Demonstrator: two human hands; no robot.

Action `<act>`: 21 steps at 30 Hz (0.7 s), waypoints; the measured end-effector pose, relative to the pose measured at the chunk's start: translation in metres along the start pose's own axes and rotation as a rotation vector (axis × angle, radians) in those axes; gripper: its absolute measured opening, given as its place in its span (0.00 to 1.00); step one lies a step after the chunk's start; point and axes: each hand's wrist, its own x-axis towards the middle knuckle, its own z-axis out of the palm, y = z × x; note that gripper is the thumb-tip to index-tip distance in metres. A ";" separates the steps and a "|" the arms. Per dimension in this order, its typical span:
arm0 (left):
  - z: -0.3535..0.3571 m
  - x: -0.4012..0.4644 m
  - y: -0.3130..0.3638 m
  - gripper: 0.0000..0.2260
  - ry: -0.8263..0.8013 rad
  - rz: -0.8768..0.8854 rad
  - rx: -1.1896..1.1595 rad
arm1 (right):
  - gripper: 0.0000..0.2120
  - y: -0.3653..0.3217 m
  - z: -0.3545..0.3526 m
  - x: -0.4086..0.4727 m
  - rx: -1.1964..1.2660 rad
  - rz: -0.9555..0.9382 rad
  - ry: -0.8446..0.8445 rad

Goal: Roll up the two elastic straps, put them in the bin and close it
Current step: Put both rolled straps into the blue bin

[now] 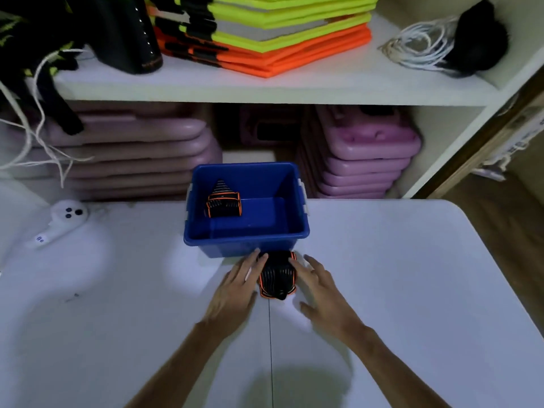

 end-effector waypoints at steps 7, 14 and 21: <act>0.012 0.025 -0.002 0.38 0.016 0.037 0.218 | 0.39 0.015 0.016 0.034 -0.142 -0.129 0.106; 0.003 0.008 -0.011 0.26 -0.019 0.116 -0.037 | 0.26 0.019 0.011 0.021 -0.126 -0.206 0.086; -0.039 -0.016 0.004 0.19 0.095 0.127 -0.233 | 0.23 -0.012 -0.003 0.007 -0.066 -0.344 0.107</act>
